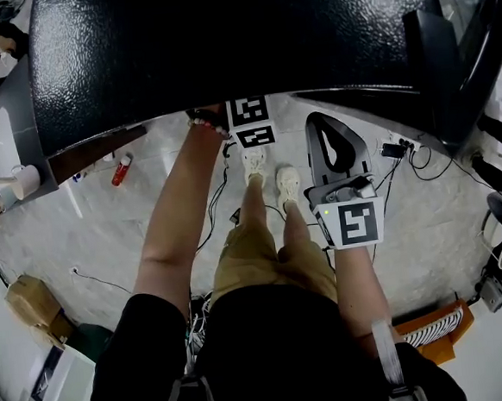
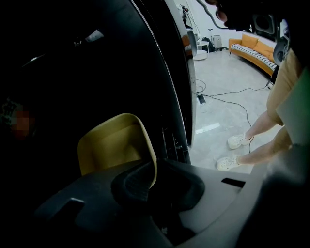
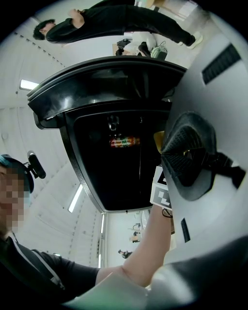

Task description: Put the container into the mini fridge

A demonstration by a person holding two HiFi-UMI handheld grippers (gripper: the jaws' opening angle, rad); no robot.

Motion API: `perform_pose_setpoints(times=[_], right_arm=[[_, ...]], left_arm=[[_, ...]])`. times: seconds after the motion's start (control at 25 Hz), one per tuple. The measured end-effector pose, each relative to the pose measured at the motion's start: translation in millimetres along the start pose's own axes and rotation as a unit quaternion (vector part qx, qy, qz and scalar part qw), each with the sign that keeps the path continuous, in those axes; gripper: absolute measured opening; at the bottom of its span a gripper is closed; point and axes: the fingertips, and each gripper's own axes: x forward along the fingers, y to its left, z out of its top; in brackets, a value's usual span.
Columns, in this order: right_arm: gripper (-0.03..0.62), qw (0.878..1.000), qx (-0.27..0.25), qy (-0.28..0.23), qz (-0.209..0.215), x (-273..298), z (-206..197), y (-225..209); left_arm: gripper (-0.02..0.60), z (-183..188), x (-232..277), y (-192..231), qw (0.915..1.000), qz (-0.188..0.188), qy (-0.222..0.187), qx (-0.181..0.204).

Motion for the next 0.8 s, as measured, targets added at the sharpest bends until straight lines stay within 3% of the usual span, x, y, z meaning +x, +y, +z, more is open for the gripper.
perform_pose_setpoints(times=[0.28, 0.8], right_arm=[[0.037, 1.000, 0.003, 0.001, -0.004, -4, -3, -1], [0.037, 1.000, 0.014, -0.004, -0.006, -2, -1, -1]], left_arm=[[0.081, 6, 3, 1, 0.9998, 0.014, -0.010, 0.009], [0.082, -9, 8, 13, 0.9993, 0.035, 0.014, -0.007]])
